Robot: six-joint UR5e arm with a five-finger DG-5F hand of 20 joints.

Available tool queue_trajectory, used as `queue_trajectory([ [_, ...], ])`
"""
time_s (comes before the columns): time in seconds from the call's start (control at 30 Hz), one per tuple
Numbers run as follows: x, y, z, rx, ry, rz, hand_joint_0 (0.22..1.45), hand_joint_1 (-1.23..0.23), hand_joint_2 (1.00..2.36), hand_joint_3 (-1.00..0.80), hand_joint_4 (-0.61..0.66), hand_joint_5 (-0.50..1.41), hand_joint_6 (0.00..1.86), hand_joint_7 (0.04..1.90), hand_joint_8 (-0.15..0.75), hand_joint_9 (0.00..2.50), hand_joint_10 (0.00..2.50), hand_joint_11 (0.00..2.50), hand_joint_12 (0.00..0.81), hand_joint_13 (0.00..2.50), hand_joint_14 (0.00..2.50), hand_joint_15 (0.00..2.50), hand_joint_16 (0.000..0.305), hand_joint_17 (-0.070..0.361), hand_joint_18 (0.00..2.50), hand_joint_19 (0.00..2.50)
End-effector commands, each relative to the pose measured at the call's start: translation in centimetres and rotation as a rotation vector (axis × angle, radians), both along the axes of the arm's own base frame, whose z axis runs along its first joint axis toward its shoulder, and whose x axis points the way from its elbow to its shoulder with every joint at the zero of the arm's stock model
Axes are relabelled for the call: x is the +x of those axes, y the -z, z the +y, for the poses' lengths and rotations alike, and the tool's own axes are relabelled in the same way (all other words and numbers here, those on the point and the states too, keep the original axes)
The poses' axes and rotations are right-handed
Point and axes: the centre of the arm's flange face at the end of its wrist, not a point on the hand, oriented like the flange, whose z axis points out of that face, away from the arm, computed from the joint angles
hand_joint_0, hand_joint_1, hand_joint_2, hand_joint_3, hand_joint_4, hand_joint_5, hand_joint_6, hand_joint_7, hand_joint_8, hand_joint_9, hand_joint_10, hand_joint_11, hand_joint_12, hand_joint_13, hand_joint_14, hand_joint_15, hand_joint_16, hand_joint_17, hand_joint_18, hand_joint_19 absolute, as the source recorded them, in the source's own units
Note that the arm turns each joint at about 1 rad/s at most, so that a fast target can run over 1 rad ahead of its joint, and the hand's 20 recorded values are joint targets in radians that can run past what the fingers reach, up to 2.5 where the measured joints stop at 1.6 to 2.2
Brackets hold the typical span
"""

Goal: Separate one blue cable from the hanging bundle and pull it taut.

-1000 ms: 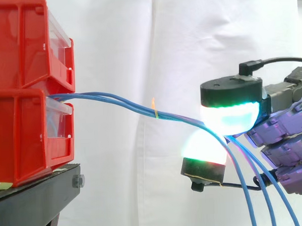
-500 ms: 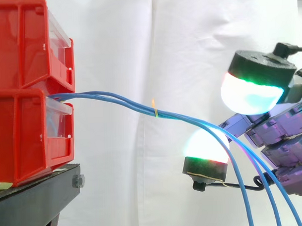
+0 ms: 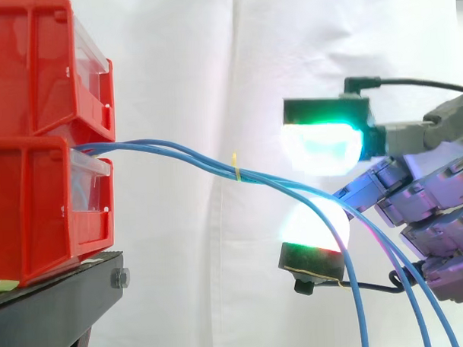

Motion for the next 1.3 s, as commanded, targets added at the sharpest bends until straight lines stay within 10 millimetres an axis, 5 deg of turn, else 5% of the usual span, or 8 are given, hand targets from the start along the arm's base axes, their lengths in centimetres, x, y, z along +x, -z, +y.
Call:
queue_trajectory([
  [0.0,0.00,0.00,0.00,0.000,0.000,0.000,0.72,-0.64,1.01,-0.41,0.09,0.14,0.50,1.20,0.167,2.16,0.03,0.76,0.321,1.87,0.03,1.20,0.046,0.103,1.38,0.96],
  [0.33,0.00,0.00,0.00,0.000,0.000,0.000,0.72,-0.77,1.02,-0.17,0.06,0.14,0.50,1.20,0.198,2.17,0.03,0.80,0.324,1.87,0.03,1.21,0.045,0.101,1.39,0.96],
  [0.57,-0.01,-0.01,-0.08,-0.003,0.007,-0.001,0.66,-0.99,1.02,-0.26,0.13,0.13,0.50,1.23,0.226,2.10,0.03,0.80,0.324,1.83,0.03,1.21,0.048,0.109,1.36,0.96],
  [0.7,-0.03,-0.03,-0.18,-0.006,0.017,-0.001,0.49,-0.79,1.00,-0.50,0.16,0.13,0.50,1.21,0.219,2.11,0.03,0.76,0.346,1.84,0.03,1.19,0.057,0.128,1.39,0.93],
  [0.93,-0.07,-0.06,-0.40,-0.041,0.030,0.003,0.55,-0.30,1.00,-0.50,0.11,0.13,0.50,1.19,0.154,2.16,0.03,0.72,0.314,1.85,0.03,1.20,0.050,0.114,1.35,0.97],
  [1.1,-0.11,-0.11,-0.68,-0.065,0.052,0.003,0.71,-0.59,1.00,-0.47,0.12,0.14,0.50,1.19,0.138,2.18,0.03,0.76,0.313,1.86,0.03,1.19,0.045,0.101,1.35,0.98],
  [1.27,-0.11,-0.11,-0.69,-0.067,0.053,0.003,0.74,-0.68,1.01,-0.30,0.10,0.14,0.50,1.19,0.159,2.18,0.03,0.80,0.321,1.87,0.03,1.20,0.045,0.100,1.37,0.98],
])
